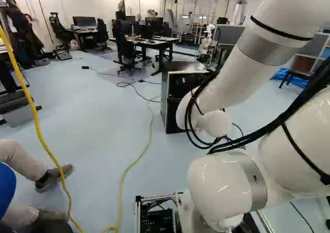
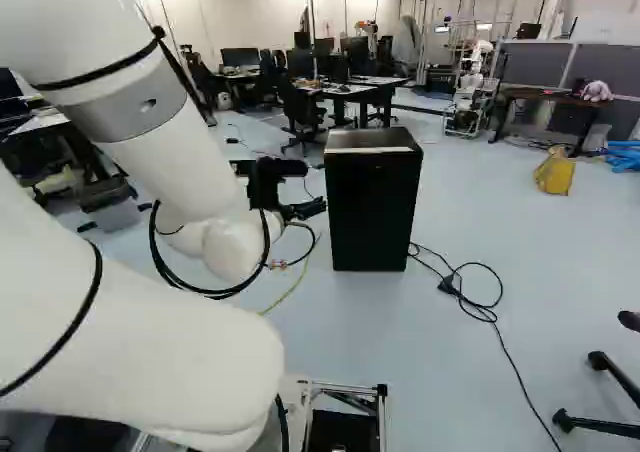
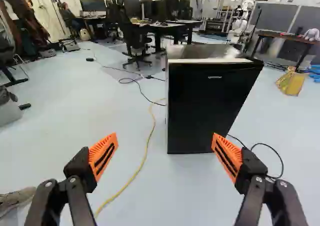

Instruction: Grab a drink from the fridge

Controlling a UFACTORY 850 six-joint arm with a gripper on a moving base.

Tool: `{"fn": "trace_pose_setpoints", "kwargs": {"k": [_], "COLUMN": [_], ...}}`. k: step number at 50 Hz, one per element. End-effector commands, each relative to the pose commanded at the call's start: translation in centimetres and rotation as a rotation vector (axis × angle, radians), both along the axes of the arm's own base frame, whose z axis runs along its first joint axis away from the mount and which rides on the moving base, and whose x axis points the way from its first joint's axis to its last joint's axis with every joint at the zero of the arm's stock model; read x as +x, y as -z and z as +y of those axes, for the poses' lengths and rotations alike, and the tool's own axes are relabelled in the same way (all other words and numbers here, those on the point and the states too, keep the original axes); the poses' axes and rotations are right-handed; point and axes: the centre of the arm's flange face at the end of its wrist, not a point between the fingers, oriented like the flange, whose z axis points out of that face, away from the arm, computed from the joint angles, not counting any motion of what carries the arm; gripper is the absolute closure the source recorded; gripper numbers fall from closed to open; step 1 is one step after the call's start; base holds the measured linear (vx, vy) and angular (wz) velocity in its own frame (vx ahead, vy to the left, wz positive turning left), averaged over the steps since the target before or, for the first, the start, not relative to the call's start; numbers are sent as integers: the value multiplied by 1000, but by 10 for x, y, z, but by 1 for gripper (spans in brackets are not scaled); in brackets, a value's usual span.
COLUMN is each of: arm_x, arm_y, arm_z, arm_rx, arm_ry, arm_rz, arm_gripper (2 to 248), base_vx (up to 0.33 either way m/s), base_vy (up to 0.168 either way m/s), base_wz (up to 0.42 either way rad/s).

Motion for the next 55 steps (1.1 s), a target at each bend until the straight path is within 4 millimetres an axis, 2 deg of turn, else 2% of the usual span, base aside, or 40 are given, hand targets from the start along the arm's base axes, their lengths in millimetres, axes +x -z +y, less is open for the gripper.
{"fn": "trace_pose_setpoints", "kwargs": {"k": [55], "arm_x": [0], "arm_y": [0], "arm_z": [0], "arm_rx": [0], "arm_ry": [0], "arm_rz": [0], "arm_gripper": [3], "base_vx": [11], "base_vy": [0], "base_wz": [0]}}
